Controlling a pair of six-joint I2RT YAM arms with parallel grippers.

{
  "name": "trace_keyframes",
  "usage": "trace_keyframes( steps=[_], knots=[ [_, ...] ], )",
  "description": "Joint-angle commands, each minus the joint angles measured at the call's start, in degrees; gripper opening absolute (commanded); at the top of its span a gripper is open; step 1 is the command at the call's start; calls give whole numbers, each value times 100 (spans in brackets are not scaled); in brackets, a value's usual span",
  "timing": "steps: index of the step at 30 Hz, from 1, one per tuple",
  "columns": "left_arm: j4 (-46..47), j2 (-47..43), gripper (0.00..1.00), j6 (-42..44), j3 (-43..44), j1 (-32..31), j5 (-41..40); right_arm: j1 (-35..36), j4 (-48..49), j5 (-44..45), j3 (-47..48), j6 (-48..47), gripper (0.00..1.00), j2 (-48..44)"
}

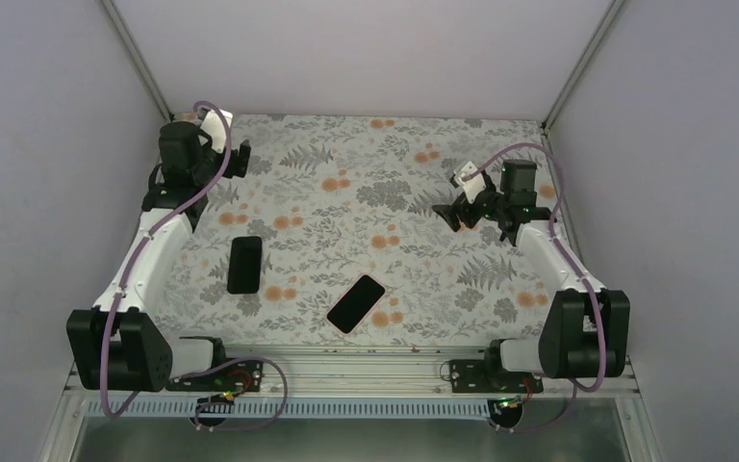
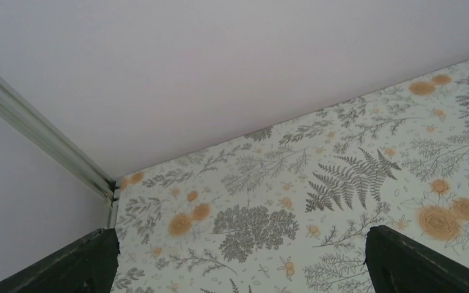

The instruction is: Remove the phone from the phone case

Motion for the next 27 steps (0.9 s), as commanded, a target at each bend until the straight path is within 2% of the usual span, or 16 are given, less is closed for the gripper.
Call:
trace_keyframes(
  steps=[1,8,10,11,13,15,16,20,22,25,27],
  knots=[
    [-313,18,100,126,190,35,-199,-76,-474,-317,141,-490,100,70],
    [-547,138,100,316,318,41,-206,-87,-614,-297,66,-746,100,67],
    [-522,76,100,393,260,42,-45,-42,-804,-375,19,-1190,100,54],
    [-510,58,100,424,235,41,23,148,-1157,-419,-25,-1801,100,16],
    [-526,54,100,522,229,45,165,1035,-1628,249,-281,-2539,100,-200],
    [-539,113,100,561,262,46,216,1969,-1617,893,-478,-2674,100,-419],
    [-558,147,100,563,296,46,221,2233,-1696,926,-430,-2701,100,-418],
    [-561,179,100,587,283,45,293,2911,-2398,827,296,-2721,100,163],
    [-478,137,100,627,173,46,267,3401,-2569,1190,459,-2745,100,490],
    [-423,114,100,682,36,44,251,4225,-2208,2285,93,-2965,100,683],
    [-415,125,100,703,-8,44,225,4557,-2160,2468,58,-3118,100,862]
  ],
)
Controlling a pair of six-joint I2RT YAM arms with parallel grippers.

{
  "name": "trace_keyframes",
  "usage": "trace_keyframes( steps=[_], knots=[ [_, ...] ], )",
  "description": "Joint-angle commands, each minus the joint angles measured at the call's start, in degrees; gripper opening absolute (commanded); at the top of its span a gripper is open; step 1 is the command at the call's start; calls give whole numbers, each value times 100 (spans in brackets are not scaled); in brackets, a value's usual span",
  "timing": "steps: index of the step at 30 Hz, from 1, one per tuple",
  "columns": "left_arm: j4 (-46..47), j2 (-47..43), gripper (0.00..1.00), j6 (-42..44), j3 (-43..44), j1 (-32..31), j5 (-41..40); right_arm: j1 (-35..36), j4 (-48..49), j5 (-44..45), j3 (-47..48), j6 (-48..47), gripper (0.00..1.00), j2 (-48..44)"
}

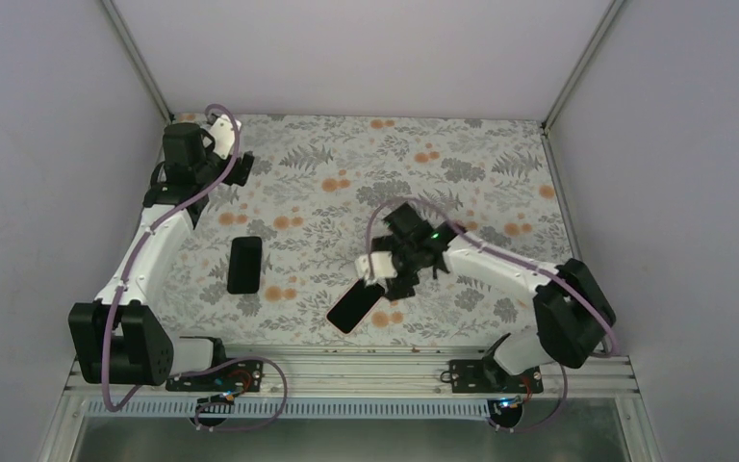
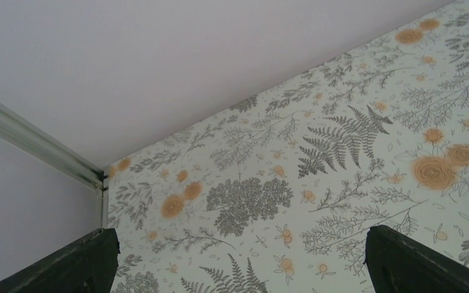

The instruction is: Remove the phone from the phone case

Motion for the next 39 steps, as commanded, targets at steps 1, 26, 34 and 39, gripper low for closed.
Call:
trace_keyframes(
  steps=[1,26,34,39],
  knots=[
    [105,-47,100,116,-150,19,27,768,-203,907,-91,-484,100,397],
    [353,58,100,330,-536,27,28,1187,-330,1638,-291,1951,5,498],
    [353,85,100,346,-567,29,54,1187,-625,1195,19,2084,3,1065],
    [322,100,100,366,-547,29,60,1187,-397,955,269,1980,3,1467]
  ],
)
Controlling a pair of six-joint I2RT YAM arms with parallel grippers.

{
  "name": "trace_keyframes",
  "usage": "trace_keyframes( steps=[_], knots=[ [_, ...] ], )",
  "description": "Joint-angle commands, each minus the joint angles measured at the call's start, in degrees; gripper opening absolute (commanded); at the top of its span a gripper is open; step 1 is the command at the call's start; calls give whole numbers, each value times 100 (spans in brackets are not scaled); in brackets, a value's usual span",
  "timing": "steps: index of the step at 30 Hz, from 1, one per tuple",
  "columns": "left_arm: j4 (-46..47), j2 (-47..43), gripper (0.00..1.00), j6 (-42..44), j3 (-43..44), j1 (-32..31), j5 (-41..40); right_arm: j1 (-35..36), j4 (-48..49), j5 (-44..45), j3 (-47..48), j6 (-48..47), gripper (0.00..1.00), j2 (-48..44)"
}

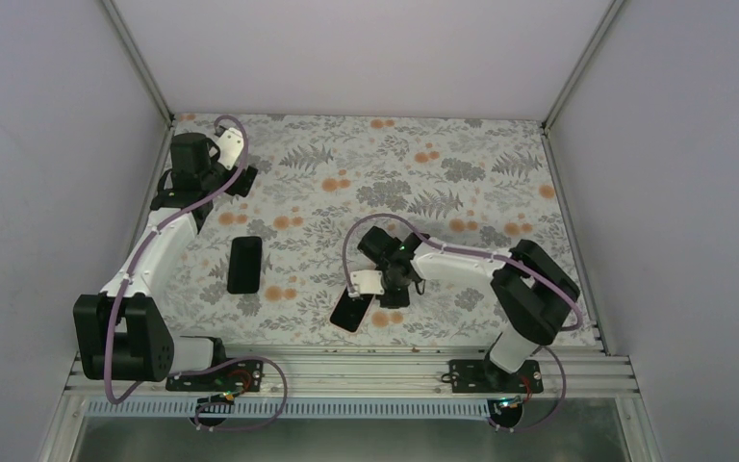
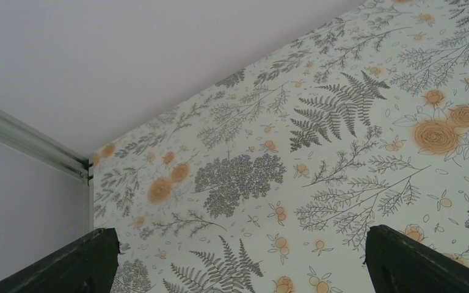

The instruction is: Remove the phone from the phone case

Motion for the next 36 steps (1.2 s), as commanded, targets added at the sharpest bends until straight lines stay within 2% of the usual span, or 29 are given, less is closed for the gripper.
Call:
trace_keyframes(
  steps=[1,7,11,14,16,17,19,21,22,23,25,27,29,34,36],
  knots=[
    [90,1,100,58,-41,29,21,55,256,-293,404,-6,3,485],
    [42,-126,100,68,-34,28,-7,71,635,-295,1672,-246,4,1727],
    [-33,-295,100,170,-104,80,-84,130,1310,-380,2439,-469,3,2151],
    [-88,-407,100,237,-178,112,-59,152,901,-480,3039,-544,3,2475],
    [-162,-432,100,258,-199,120,-5,127,659,-293,3094,-520,4,2440],
    [-195,-439,100,260,-207,123,28,65,642,-281,2954,-496,14,2240],
    [-220,-451,100,273,-237,123,126,-117,460,-364,2675,-358,56,1776],
    [-215,-437,100,293,-268,123,224,-247,69,-540,2515,-124,76,1329],
    [-214,-411,100,295,-269,125,262,-262,-152,-664,2506,111,96,1171],
    [-202,-373,100,281,-265,126,290,-267,-319,-795,2535,379,99,1051],
    [-174,-263,100,234,-233,121,343,-263,-744,-1398,2704,853,100,909],
    [-151,-173,100,173,-212,130,395,-249,-771,-1775,2771,1455,100,758],
    [-127,-123,100,111,-193,126,443,-200,-935,-2089,2781,1585,100,712],
    [-110,-121,100,84,-265,121,426,236,-952,-1727,2817,2155,100,962],
    [-71,-131,100,85,-335,126,353,500,-734,-1028,2856,2474,100,945]
  ],
)
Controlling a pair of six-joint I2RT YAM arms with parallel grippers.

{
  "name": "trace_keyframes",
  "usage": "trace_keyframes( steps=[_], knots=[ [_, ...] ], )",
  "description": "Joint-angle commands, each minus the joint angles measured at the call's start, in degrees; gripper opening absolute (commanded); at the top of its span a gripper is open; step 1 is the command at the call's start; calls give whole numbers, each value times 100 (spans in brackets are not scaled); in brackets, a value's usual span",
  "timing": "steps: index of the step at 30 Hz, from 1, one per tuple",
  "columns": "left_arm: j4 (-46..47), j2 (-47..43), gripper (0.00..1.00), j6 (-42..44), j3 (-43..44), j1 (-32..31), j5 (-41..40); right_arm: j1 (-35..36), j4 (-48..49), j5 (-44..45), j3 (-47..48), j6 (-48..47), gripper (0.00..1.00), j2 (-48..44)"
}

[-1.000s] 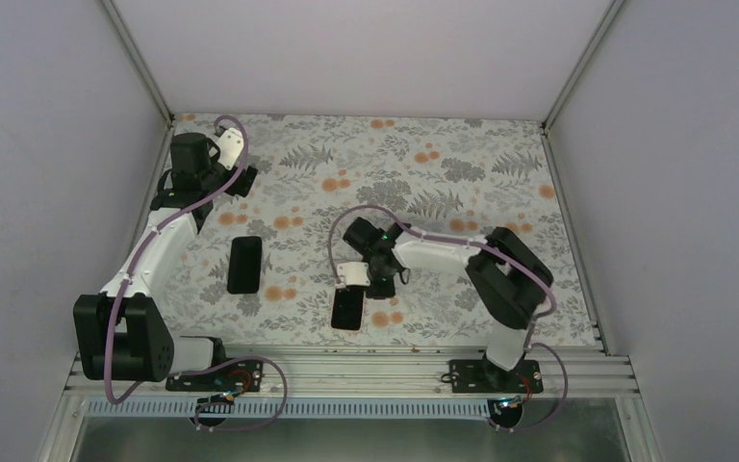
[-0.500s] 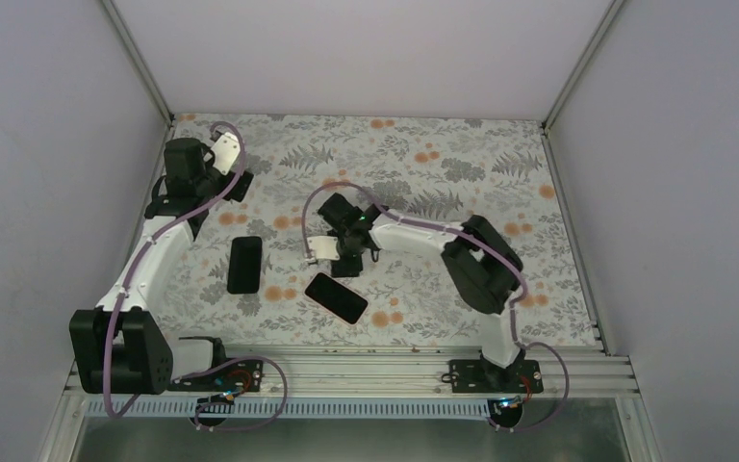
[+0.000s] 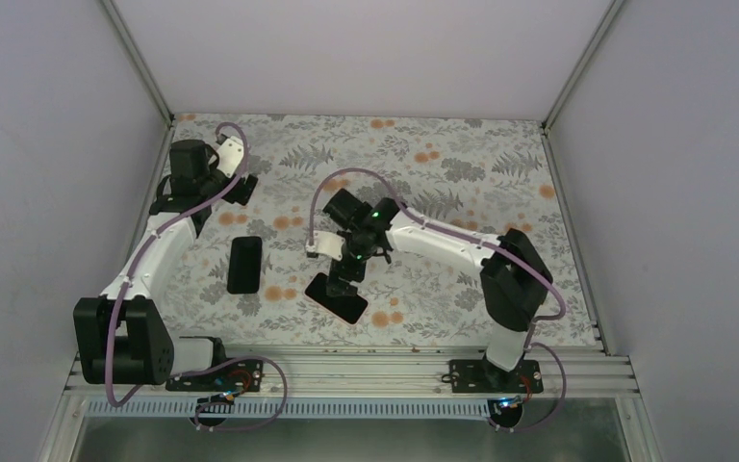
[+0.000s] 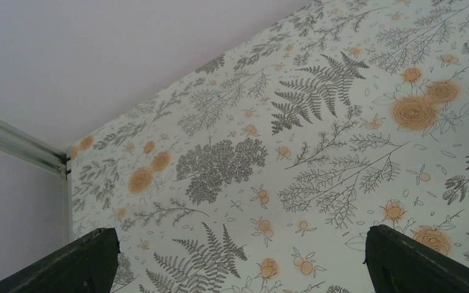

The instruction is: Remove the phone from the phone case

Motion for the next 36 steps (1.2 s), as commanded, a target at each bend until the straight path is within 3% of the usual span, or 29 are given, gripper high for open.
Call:
trace_keyframes(
  steps=[1,6,8,16,28,36],
  knots=[
    [60,-30,100,-73,-129,29,8,492,146,702,145,981,100,67],
    [54,-9,100,-125,-198,29,-20,1005,767,3146,6,2235,100,332],
    [47,-12,100,-128,-201,29,-15,1198,884,3557,-41,2464,100,454],
    [-37,-5,100,-141,-176,29,-37,1312,622,3291,180,2885,100,1044],
    [-108,51,100,-145,-142,29,21,1309,434,1966,-102,2815,100,413],
    [-78,73,100,-166,-216,29,-28,1314,452,2112,-551,2946,100,405]
  ],
)
